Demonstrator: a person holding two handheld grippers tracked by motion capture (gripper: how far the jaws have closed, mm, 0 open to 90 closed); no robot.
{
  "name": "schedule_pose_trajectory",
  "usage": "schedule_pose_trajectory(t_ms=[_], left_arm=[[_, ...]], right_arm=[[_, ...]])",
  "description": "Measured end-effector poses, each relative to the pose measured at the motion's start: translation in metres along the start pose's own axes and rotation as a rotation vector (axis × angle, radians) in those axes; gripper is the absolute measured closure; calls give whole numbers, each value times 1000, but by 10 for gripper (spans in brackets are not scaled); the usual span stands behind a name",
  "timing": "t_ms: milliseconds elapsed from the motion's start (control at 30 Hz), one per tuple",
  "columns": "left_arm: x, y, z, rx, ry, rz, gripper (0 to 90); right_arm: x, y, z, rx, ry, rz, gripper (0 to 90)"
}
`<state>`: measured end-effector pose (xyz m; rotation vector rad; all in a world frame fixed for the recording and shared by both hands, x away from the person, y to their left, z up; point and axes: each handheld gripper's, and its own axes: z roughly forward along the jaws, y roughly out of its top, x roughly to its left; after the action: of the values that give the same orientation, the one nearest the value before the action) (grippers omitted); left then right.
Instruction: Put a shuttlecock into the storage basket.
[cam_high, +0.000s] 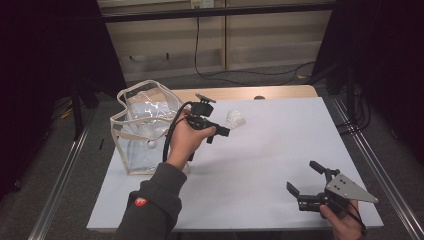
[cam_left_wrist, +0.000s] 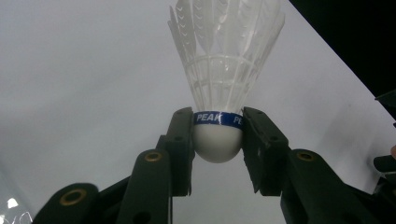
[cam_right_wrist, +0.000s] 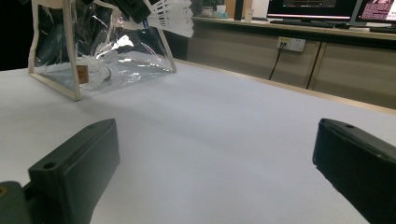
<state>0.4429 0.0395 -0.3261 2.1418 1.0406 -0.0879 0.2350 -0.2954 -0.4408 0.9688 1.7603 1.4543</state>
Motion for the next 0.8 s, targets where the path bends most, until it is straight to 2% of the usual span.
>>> schedule_pose_trajectory(t_ms=[800], left_arm=[[3,3,-23,-4,7,-8,651]], right_arm=[[0,-1,2,2,-2,1,6]])
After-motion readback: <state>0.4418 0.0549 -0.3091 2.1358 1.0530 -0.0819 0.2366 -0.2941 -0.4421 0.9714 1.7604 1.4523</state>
